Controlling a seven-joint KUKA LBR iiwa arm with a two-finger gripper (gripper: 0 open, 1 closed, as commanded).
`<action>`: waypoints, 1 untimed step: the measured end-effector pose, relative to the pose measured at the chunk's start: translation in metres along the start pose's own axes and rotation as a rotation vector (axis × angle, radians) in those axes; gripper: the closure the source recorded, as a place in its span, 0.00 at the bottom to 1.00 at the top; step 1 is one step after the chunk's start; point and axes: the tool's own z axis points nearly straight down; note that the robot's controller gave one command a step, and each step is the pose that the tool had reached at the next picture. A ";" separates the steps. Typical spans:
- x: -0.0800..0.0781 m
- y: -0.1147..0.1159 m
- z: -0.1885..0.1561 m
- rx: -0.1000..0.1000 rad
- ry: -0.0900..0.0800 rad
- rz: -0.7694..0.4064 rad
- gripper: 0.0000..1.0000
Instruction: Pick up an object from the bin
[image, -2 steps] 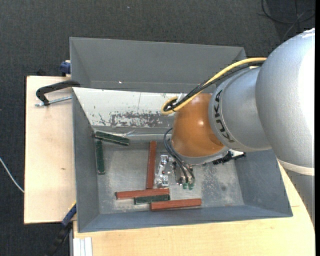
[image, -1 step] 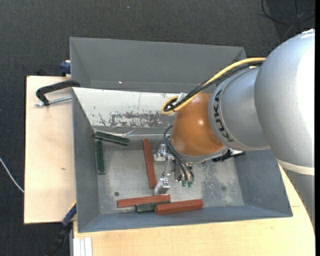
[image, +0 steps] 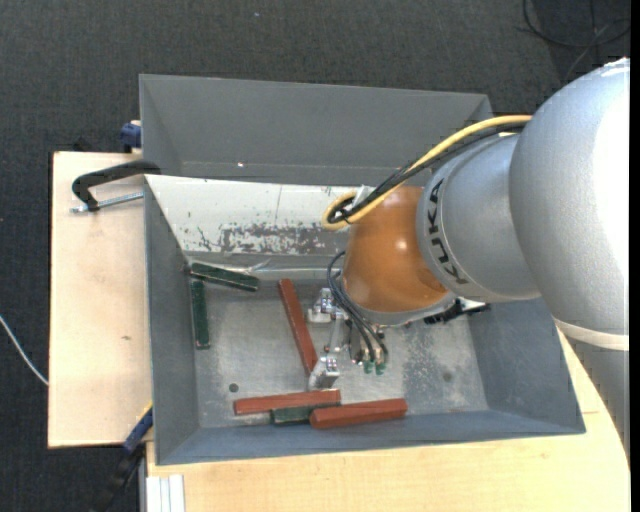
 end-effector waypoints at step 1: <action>-0.007 0.050 -0.003 0.001 0.016 0.093 1.00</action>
Offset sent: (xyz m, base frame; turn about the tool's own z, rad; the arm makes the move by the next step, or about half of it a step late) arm 0.0000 0.0000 0.0000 0.0000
